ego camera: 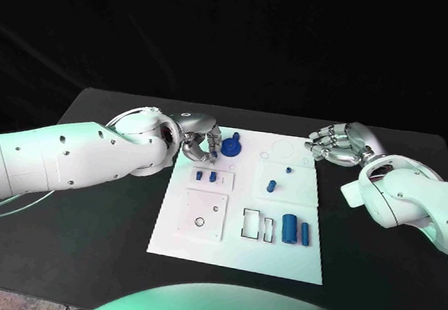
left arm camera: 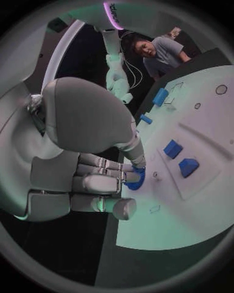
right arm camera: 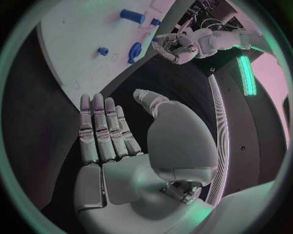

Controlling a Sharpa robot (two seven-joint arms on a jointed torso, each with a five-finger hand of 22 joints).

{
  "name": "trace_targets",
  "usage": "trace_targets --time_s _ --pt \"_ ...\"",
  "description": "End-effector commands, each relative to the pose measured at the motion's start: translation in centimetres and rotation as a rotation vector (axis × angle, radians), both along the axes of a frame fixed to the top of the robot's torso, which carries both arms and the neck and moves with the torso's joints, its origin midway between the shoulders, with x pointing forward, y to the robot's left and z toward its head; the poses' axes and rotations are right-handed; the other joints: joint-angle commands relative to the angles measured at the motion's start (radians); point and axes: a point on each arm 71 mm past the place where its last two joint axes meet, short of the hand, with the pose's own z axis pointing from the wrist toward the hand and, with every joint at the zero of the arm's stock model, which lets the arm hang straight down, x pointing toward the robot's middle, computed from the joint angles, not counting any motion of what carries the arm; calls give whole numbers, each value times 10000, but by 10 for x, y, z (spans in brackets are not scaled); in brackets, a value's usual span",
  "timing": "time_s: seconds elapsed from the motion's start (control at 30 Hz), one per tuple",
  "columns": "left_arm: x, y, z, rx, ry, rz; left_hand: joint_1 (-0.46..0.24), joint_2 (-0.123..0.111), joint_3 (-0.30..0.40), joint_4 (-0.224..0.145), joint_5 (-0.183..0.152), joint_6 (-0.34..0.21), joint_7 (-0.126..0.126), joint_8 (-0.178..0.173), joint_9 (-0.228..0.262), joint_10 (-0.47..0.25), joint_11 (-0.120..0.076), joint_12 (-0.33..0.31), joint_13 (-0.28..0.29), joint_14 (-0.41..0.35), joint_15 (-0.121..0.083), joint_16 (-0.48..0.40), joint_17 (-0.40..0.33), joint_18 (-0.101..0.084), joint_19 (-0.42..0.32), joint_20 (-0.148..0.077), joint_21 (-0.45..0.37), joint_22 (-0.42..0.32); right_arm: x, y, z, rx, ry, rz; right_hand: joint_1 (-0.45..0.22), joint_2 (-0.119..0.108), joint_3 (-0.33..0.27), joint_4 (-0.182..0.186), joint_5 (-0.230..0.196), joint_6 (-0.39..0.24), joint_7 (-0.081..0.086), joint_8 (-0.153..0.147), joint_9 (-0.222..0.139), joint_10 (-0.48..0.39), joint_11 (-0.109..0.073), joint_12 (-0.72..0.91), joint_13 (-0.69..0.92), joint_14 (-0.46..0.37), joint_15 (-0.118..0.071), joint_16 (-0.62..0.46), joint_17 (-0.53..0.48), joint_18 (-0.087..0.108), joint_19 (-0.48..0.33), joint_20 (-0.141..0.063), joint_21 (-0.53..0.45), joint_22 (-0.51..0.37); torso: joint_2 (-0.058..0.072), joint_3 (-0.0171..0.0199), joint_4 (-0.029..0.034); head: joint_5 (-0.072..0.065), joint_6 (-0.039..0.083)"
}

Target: Assemble the parts on the task board

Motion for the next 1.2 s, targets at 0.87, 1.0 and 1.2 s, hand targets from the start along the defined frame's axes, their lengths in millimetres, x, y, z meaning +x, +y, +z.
trace_targets --time_s 0.87,1.0,1.2 --pt "2 1 -12 429 1025 18 -129 16 19 -70 40 22 16 -53 -15 126 -2 -111 -17 -35 20 21 -97 -100 -75 56 -27 1022 0 2 0 -73 -69 137 17 64 11 -51 27 -81 370 64 -13 -69 -12 -30 -9 -10 67 -32 -13 105 29 22 -68 -9 15 13 -10 36 1" --pt "2 1 -14 535 1166 21 -127 21 24 -75 38 23 15 -55 -16 131 -3 -117 -18 -44 20 14 -114 -100 -78 57 -27 1021 0 2 0 -73 -74 133 17 64 11 -51 27 -81 370 64 -13 -69 -12 -30 -9 -10 67 -32 -13 105 29 22 -68 -9 14 8 -11 36 1" --pt "2 2 -15 628 1281 74 -125 41 40 -88 25 31 11 -56 -17 146 -7 -132 -18 -51 18 14 -120 -98 -87 57 -30 1020 0 2 0 -74 -74 132 17 64 11 -51 27 -81 370 64 -13 -69 -12 -30 -9 -10 67 -32 -13 105 29 22 -68 -9 18 3 -13 38 1"
